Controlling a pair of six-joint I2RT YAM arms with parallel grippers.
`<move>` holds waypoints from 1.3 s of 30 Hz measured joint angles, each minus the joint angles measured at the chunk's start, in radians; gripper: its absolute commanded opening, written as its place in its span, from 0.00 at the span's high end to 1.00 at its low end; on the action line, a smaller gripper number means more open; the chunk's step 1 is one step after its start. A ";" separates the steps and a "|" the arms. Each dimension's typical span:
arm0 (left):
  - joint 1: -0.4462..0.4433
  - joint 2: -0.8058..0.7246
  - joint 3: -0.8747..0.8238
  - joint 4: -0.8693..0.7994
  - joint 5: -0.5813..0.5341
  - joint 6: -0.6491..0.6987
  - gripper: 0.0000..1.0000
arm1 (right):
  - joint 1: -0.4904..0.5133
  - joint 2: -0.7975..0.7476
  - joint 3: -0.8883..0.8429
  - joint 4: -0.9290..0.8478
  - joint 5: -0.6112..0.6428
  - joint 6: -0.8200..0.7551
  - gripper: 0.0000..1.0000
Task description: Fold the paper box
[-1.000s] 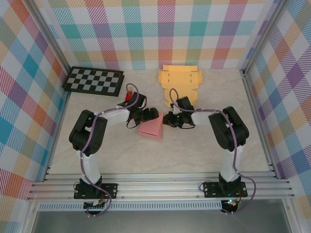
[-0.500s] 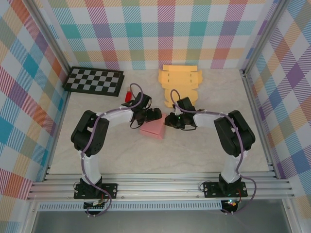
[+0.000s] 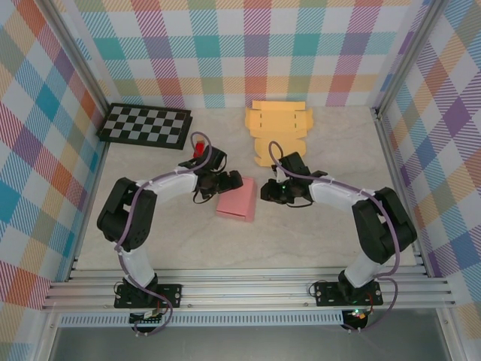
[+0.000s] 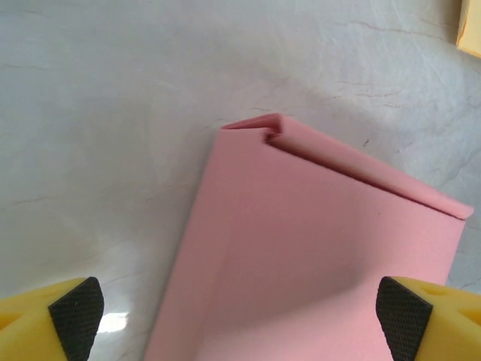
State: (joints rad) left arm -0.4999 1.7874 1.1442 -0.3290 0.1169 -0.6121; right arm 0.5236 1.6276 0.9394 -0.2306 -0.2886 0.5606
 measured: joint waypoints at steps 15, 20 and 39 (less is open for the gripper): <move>-0.007 -0.192 -0.274 0.072 0.105 -0.044 0.07 | 0.092 -0.003 -0.146 0.092 -0.100 0.120 0.86; -0.052 -0.192 -0.275 0.132 0.111 -0.075 0.07 | 0.137 0.067 -0.146 0.164 -0.117 0.170 0.87; -0.174 -0.153 -0.323 0.283 -0.086 -0.243 0.09 | 0.153 0.115 -0.208 0.421 -0.184 0.317 0.86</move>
State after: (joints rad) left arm -0.6735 1.6341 0.8207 -0.0463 0.0311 -0.8555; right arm 0.6762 1.7424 0.7319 0.1905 -0.4725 0.8772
